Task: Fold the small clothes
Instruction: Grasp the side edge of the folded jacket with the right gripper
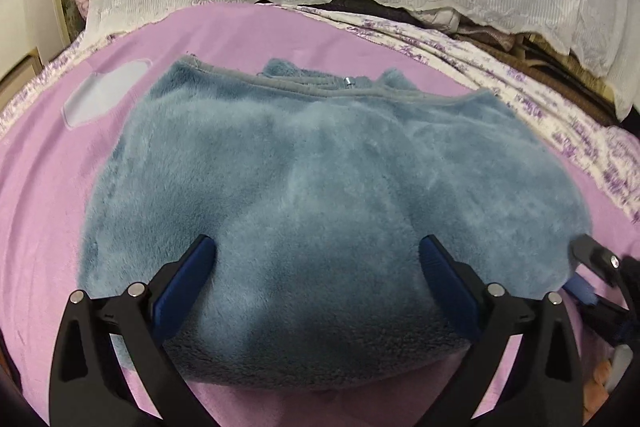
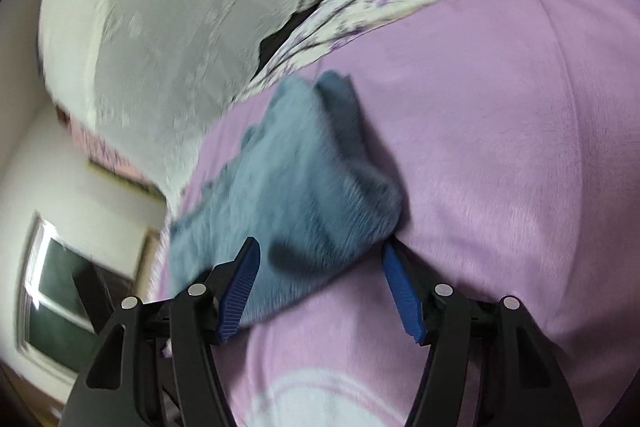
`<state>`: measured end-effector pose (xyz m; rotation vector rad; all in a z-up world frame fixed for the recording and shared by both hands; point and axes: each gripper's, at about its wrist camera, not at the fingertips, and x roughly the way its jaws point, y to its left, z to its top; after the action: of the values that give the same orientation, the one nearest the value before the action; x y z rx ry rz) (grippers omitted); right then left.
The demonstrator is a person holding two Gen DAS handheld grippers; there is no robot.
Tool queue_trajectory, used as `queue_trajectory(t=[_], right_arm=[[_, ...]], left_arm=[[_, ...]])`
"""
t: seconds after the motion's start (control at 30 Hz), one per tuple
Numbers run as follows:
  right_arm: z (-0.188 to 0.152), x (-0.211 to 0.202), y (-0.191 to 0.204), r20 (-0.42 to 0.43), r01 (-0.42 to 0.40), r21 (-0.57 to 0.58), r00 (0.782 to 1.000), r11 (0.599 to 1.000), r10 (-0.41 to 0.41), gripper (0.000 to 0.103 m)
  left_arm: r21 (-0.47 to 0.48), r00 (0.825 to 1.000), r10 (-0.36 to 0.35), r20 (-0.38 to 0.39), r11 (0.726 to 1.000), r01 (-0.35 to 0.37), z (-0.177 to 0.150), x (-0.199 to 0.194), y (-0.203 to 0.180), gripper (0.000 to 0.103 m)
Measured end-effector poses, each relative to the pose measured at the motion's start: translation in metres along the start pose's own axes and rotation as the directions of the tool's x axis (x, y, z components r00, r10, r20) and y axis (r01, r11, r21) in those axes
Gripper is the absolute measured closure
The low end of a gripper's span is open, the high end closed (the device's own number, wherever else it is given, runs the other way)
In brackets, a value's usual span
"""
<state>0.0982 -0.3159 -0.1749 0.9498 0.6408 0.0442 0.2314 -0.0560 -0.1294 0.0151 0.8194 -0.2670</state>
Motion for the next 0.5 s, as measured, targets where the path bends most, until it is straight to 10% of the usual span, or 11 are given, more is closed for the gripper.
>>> queue_trajectory(t=[0.33,0.5], right_arm=[[0.024,0.034,0.018,0.081,0.071,0.028,0.994,0.997,-0.073,0.029],[0.022,0.037,0.023,0.106,0.084,-0.041,0.991,0.996,-0.080,0.029]], left_arm=[[-0.133,0.998,-0.060,-0.001,0.989,0.059,0.022,0.000,0.019,0.004],[-0.030,0.997,0.080,-0.010,0.996,-0.080,0.020,0.022,-0.004,0.004]])
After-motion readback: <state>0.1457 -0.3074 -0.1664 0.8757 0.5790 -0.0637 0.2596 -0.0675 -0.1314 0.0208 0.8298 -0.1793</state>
